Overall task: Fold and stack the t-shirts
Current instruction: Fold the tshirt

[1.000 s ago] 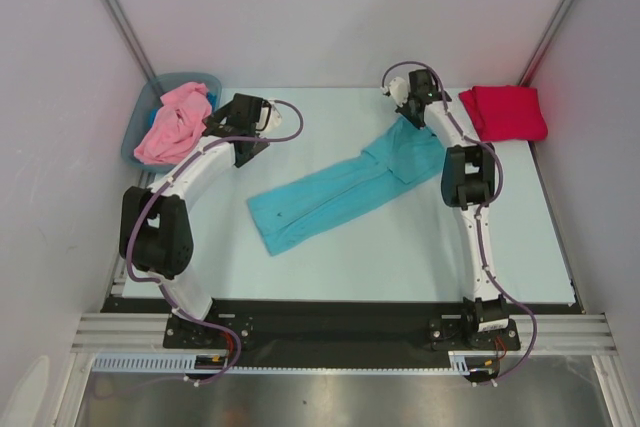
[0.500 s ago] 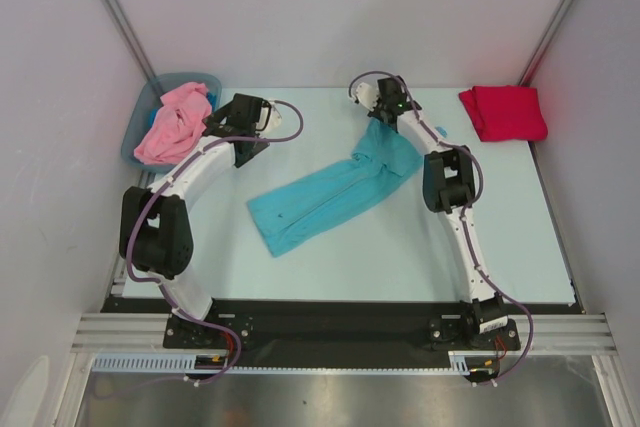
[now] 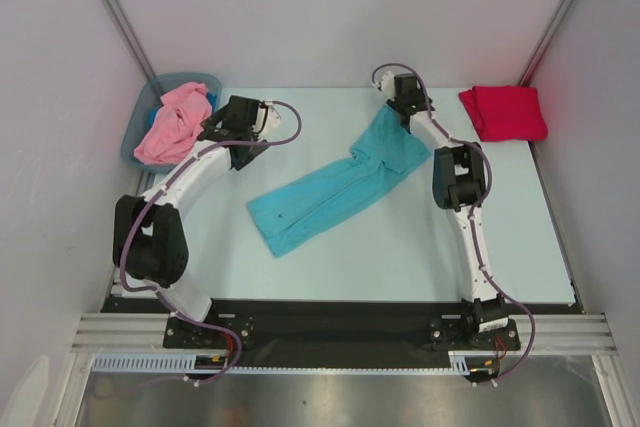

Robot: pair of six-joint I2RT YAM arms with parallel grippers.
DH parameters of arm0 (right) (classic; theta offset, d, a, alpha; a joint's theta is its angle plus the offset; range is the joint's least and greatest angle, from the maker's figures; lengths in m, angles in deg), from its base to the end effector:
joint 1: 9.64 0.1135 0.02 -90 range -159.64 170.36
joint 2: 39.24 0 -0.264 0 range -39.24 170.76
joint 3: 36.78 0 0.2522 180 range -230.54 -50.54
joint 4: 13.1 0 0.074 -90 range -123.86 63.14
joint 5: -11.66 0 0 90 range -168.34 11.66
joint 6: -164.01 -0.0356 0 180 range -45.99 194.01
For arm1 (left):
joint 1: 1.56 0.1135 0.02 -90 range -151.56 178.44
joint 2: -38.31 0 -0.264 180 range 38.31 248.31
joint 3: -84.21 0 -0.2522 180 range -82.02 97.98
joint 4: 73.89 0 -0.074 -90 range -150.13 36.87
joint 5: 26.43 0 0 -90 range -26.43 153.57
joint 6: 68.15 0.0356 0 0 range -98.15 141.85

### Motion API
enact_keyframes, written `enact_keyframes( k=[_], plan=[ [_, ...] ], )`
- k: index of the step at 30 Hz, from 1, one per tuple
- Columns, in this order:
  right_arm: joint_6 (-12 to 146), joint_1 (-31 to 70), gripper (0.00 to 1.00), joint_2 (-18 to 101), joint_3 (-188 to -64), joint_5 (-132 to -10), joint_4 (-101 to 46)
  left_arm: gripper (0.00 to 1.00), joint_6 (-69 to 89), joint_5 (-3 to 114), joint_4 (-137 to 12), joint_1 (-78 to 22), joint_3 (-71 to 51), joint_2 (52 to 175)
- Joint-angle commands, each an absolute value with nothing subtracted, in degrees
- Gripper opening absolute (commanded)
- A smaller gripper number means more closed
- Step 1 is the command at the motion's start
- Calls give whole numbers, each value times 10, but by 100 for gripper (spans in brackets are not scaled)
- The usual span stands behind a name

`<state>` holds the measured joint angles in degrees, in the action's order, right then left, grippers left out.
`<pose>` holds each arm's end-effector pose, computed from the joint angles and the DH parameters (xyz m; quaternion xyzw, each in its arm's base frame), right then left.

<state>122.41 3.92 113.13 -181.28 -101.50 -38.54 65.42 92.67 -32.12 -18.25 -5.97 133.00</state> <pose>0.5797 0.1254 0.1428 -0.3621 0.7883 -0.3078 0.3909 0.3546 -0.0883 0.2788 0.3712 0.8245 0.3102 0.2935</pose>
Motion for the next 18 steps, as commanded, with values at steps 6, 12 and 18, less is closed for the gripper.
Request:
enact_keyframes(
  k=[6, 12, 18],
  plan=[
    [1149, 27, 65, 994, -1803, -1099, -354, 100, 621, 891, -326, -181, -69, 1299],
    [1081, 43, 29, 933, -1816, -1029, -484, 100, 615, 891, -355, -182, -110, 1279],
    [1071, 93, 0, 905, -1813, -769, -751, 99, 618, 905, -419, -168, -185, 1253]
  ],
)
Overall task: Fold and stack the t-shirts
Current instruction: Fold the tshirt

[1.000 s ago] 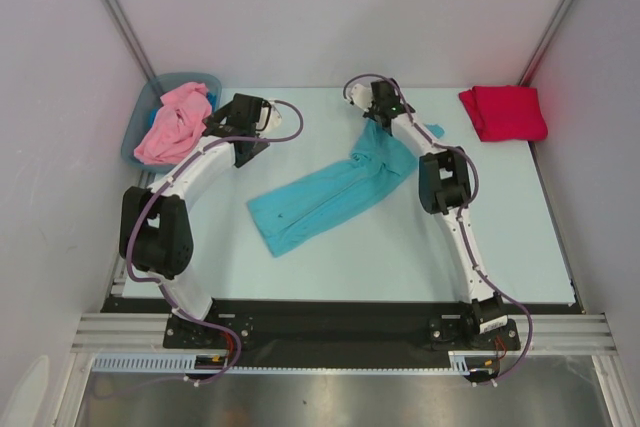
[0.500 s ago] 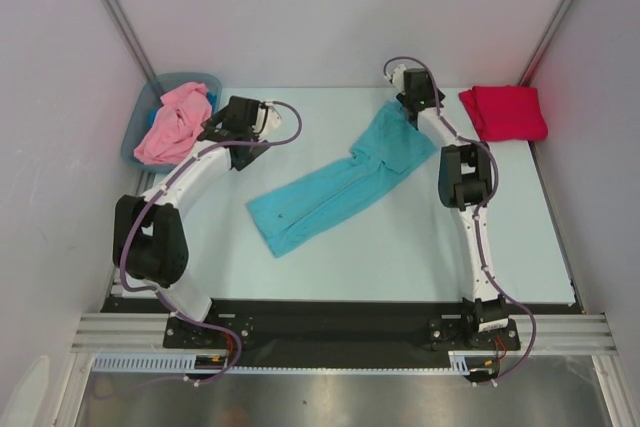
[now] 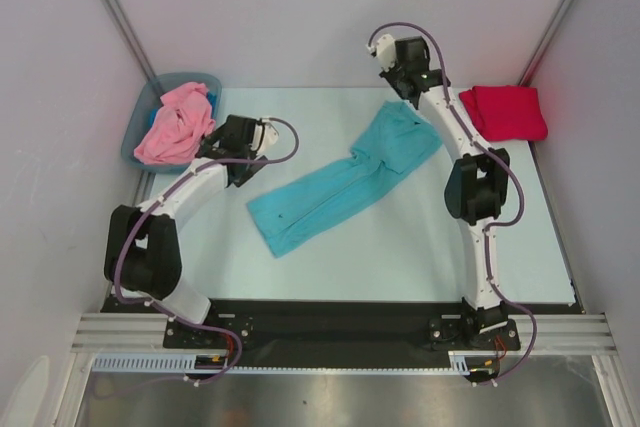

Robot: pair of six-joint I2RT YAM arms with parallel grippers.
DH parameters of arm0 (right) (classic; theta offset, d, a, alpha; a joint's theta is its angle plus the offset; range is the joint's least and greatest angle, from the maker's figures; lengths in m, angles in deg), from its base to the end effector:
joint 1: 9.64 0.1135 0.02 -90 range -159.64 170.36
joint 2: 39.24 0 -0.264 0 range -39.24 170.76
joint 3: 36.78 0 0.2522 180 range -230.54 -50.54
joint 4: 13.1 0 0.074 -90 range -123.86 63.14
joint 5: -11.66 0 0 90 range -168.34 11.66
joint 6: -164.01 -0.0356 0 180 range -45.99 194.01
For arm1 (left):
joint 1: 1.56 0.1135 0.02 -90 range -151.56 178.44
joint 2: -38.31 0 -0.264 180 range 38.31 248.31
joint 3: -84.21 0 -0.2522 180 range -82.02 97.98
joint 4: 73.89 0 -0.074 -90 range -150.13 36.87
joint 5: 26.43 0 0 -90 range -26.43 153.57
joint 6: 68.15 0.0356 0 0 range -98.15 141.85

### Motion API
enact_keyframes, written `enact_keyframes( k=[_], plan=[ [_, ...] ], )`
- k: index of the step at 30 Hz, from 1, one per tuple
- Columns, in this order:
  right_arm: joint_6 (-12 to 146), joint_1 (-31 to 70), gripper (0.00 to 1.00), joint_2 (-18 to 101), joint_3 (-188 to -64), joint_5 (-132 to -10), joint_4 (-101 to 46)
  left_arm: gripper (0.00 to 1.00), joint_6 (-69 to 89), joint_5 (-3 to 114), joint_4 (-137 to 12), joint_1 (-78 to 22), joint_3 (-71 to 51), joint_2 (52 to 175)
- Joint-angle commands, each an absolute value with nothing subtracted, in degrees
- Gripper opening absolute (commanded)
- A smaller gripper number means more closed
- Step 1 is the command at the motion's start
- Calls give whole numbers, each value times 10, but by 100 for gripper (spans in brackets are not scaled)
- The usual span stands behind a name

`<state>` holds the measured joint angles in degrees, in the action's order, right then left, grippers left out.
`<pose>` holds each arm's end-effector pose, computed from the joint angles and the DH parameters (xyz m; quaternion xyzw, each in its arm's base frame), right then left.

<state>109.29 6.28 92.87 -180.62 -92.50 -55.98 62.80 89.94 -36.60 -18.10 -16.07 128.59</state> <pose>0.5186 0.1389 0.3045 -0.3189 0.8057 -0.1878 0.4625 0.3307 -0.0817 0.2528 0.3650 0.8360 0.2820 0.2972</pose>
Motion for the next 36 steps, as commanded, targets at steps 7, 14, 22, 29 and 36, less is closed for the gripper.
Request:
enact_keyframes(
  k=[7, 14, 22, 29, 36],
  plan=[
    [1077, 144, 0, 903, -1757, -646, -847, 36, 554, 945, -454, -121, -213, 1251],
    [1085, 191, 0, 929, -1813, -626, -861, 0, 515, 897, -457, -112, -252, 1232],
    [1085, 211, 7, 950, -1847, -666, -833, 75, 525, 843, -348, -82, -226, 1201],
    [1063, 128, 54, 837, -1696, -825, -705, 20, 503, 802, -343, -86, -178, 1231],
    [1176, 41, 37, 738, -1644, -965, -704, 0, 570, 752, -417, -110, -173, 1308]
  ],
)
